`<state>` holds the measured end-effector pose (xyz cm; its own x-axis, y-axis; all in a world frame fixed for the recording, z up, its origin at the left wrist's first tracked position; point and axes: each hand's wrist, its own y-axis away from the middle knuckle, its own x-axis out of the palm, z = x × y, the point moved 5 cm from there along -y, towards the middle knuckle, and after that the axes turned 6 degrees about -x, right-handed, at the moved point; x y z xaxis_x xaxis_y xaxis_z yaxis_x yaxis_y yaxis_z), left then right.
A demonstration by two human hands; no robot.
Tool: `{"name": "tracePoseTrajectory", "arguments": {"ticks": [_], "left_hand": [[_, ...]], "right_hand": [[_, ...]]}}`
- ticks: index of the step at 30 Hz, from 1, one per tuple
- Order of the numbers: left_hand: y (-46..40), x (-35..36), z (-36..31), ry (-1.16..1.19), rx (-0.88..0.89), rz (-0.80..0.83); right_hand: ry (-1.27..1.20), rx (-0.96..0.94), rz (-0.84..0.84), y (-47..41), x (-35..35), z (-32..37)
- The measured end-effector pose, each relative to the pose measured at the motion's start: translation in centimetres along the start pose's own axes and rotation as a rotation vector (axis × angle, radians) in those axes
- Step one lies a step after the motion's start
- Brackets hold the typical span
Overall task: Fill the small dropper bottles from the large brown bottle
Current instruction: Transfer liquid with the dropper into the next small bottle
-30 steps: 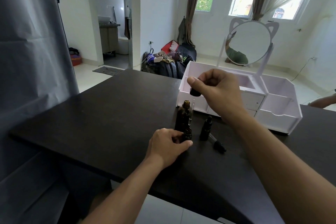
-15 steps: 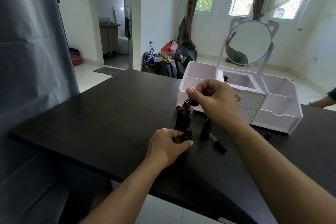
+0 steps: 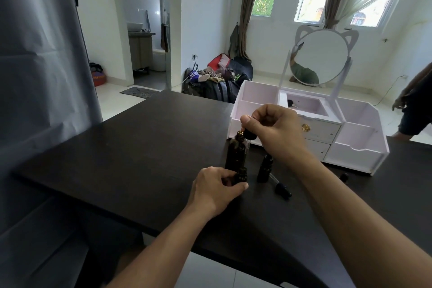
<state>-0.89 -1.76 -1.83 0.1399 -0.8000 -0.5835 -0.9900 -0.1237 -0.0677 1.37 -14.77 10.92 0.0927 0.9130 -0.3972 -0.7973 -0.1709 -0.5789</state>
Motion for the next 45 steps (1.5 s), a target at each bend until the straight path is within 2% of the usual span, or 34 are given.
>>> {"name": "tracePoseTrajectory", "arguments": {"ticks": [7, 14, 20, 36, 45], "left_hand": [[-0.1, 0.0, 0.1, 0.016, 0.018, -0.018], [-0.2, 0.0, 0.3, 0.026, 0.046, -0.031], [-0.4, 0.4, 0.5, 0.021, 0.022, -0.016], [-0.2, 0.1, 0.3, -0.008, -0.004, -0.012], [0.1, -0.1, 0.1, 0.034, -0.015, -0.005]], "right_hand": [[-0.014, 0.006, -0.044, -0.8, -0.7, 0.2], [-0.140, -0.015, -0.184, -2.9, -2.4, 1.7], [-0.113, -0.049, -0.265, -4.3, -2.1, 2.0], [-0.058, -0.062, -0.272, -4.7, -1.2, 1.0], [0.001, 0.038, -0.111, -3.5, 1.5, -2.5]]}}
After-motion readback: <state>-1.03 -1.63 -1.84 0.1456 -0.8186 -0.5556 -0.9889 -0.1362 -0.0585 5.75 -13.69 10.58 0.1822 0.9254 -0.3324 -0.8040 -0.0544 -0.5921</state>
